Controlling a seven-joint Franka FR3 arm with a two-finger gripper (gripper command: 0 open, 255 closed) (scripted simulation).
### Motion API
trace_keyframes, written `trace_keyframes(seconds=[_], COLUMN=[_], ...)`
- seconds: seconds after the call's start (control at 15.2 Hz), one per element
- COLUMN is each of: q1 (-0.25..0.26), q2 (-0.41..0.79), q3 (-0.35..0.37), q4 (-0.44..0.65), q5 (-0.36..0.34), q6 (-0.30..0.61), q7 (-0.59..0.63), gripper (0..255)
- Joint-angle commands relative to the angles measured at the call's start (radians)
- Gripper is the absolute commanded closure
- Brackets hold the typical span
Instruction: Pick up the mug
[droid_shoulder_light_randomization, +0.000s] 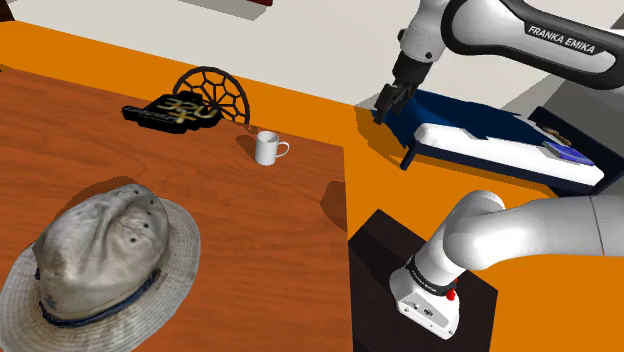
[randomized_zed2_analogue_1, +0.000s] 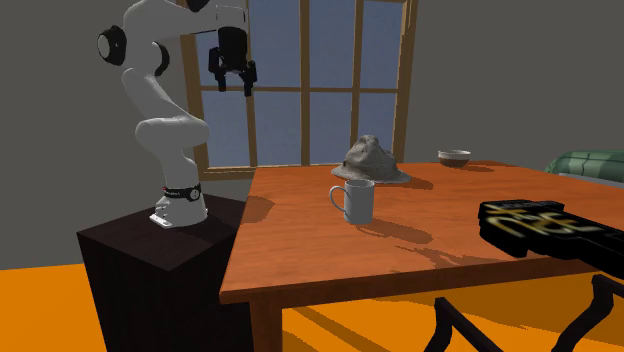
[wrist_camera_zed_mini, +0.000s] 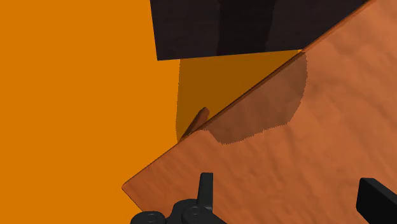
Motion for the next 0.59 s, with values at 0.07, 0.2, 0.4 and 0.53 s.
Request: trace_keyframes(seconds=[0.07, 0.2, 0.4, 0.53], q1=[0.002, 0.005, 0.010, 0.013], q2=[0.029, 0.089, 0.186, 0.253], q3=[0.004, 0.011, 0.022, 0.029], q4=[0.000, 0.004, 0.020, 0.037], q5=[0.005, 0.013, 0.024, 0.030], q6=[0.029, 0.084, 0.163, 0.212], q7=[0.008, 0.023, 0.044, 0.057], gripper=[0, 0, 0, 0])
